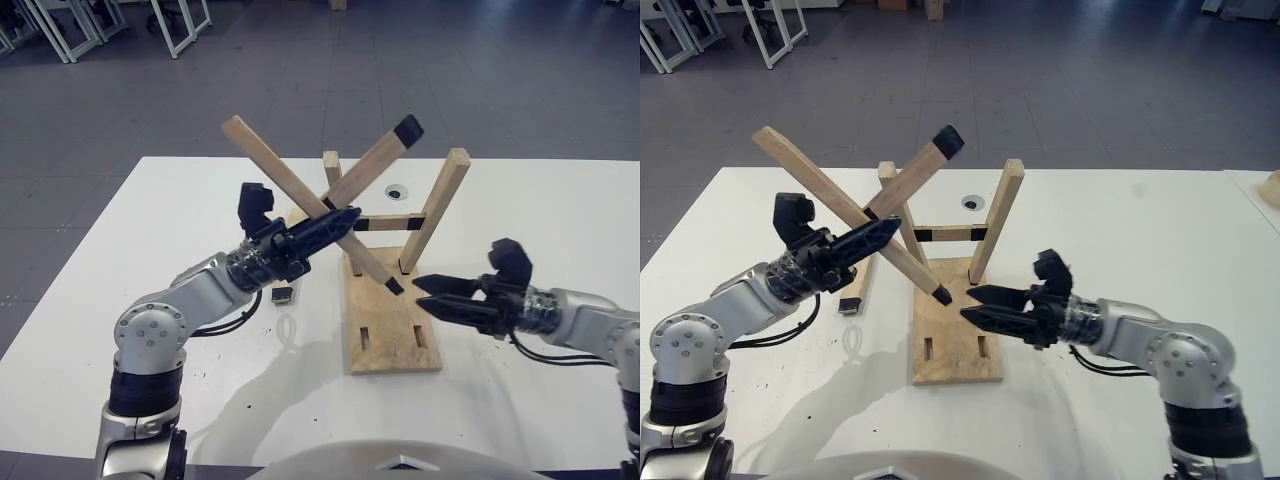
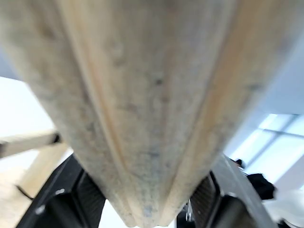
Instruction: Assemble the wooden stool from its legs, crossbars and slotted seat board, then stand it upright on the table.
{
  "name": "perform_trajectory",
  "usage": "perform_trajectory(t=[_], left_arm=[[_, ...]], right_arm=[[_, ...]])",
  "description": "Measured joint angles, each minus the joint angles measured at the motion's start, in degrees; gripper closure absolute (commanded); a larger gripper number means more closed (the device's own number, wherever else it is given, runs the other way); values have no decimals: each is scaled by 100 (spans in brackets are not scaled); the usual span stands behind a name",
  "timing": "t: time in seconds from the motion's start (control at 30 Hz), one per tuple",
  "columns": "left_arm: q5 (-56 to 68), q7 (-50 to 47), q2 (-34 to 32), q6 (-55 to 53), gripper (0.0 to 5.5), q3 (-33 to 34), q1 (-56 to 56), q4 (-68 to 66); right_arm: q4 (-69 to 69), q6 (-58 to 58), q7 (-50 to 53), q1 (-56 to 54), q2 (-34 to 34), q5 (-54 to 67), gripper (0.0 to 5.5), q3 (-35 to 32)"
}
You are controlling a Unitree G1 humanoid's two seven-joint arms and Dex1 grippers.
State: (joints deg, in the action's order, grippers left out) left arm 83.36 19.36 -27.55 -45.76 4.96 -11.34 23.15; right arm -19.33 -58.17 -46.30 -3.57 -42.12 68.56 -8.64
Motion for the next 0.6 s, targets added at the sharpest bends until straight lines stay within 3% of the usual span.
perform_trajectory(t=[0.17,0.37,0.6], left_arm=[[-1706,903,-240,415,345,-504,257,478],[-3901,3127,-743,1996,345,-1405,620,352],[-4743,3958,-456,3001,345,-1750,891,-363]], right_arm=[[648,566,992,257,311,-1348,1,29],[700,858,1327,361,729,-1970,1,85],[721,893,1276,422,787,-2238,1,121]])
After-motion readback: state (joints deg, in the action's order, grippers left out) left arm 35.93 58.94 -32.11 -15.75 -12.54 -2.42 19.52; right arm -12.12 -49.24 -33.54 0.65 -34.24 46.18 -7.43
